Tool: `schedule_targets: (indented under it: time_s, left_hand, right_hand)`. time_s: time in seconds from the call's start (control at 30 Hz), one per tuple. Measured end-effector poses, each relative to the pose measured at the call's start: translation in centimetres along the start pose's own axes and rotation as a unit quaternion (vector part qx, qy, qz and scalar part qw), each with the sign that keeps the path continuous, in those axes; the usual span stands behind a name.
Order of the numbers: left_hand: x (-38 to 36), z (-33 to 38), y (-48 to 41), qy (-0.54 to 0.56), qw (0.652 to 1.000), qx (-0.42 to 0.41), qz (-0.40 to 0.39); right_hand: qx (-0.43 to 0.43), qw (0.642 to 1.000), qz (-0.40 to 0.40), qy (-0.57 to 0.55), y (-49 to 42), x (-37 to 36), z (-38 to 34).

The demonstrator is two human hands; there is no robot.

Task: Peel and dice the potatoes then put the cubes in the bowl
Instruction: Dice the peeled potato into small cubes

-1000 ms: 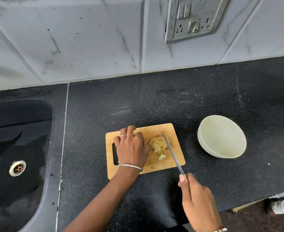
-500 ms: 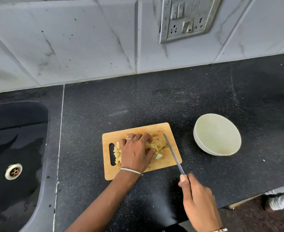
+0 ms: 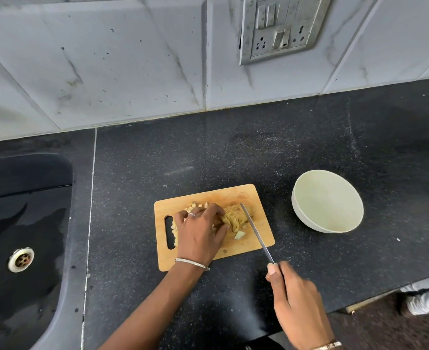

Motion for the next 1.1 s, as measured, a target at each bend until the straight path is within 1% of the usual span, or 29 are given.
schedule_targets:
  time_s: [0.1,0.27,0.6,0.73,0.83,0.93,1.1]
  left_hand:
    - [0.3,-0.1,0.1,-0.007,1.0,-0.002,0.003]
    - [0.5,-1.3,0.6,0.001,1.0,0.017,0.002]
    - [-0.4,-1.5,0.2,-0.033,0.999,0.032,-0.017]
    - [0.0,-1.2,0.3,-0.04,0.998,0.036,-0.026]
    - [0.7,-0.9,0.3,-0.036,0.999,0.036,-0.017]
    - [1.5,-0.7,0.0,-0.054,0.998,0.039,-0.006]
    - [1.4,-1.1,-0.2,-0.074,0.995,0.054,-0.028]
  right_hand:
    - [0.01,1.0,-0.009,0.005,-0.1,-0.4,-0.4]
    - [0.024,0.999,-0.021,0.01,-0.5,-1.2,-0.9]
    - [0.015,0.998,-0.056,0.041,-0.9,-2.4,-1.2]
    - [0.011,0.998,-0.053,0.041,-0.9,-2.9,-1.2]
    - [0.016,0.998,-0.045,0.046,-1.0,-3.2,-1.5]
    - [0.022,0.998,-0.044,0.05,-0.9,-3.1,-1.8]
    - [0.019,0.996,-0.045,0.071,-0.5,-2.9,-1.9]
Point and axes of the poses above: each hand's wrist, its own y-axis away from the middle knuckle, its own x-axis out of the back of the hand, z = x × y, the point moved 10 cm from there along -y, towards the middle knuckle, and after that the axes turned 1 degree about -y, right-handed, at the moved point
